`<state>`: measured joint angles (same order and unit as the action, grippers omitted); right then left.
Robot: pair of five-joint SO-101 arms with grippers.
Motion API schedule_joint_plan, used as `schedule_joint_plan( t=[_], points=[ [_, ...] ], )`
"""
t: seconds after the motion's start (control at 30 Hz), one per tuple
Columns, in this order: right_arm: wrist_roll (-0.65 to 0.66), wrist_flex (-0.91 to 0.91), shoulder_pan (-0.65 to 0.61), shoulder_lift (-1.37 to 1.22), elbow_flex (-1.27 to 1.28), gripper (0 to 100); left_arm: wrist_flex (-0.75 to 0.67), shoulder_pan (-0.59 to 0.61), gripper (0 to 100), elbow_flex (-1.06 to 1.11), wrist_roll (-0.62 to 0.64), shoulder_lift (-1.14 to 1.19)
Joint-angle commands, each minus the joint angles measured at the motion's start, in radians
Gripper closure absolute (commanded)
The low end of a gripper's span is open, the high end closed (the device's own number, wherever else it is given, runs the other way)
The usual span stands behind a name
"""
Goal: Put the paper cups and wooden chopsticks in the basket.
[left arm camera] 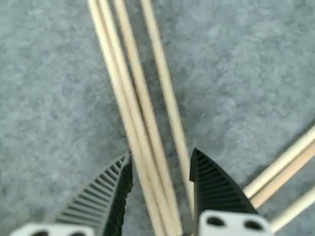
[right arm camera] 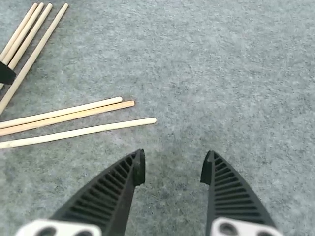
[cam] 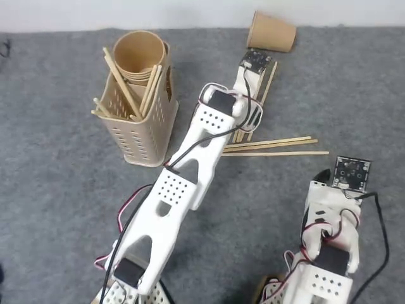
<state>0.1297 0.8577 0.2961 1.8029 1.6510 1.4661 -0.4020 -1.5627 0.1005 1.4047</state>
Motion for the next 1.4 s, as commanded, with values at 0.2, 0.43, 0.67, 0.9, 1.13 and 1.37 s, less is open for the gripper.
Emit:
schedule_joint_plan(
  t=[0.2,0.43,0.67,0.9,1.13,1.37],
  points=[
    [0.014,-0.018,-0.004,0.010,-0.008,79.8,0.069,0.035,85,-0.042,-0.011,-0.015],
    [0.014,-0.018,-0.004,0.010,-0.008,79.8,0.144,0.029,85,-0.042,-0.012,-0.023],
    [0.014,-0.018,-0.004,0.010,-0.008,79.8,0.259,-0.038,85,-0.048,-0.011,-0.023],
    [0.014,-0.015,-0.004,0.010,-0.009,79.8,0.273,-0.063,85,-0.045,-0.005,-0.021],
    [0.014,-0.013,-0.004,0.010,-0.009,79.8,0.290,-0.077,99,-0.044,-0.061,-0.018],
    [0.014,-0.012,-0.004,0.010,-0.011,79.8,0.292,-0.078,98,-0.001,-0.064,-0.028]
  ],
)
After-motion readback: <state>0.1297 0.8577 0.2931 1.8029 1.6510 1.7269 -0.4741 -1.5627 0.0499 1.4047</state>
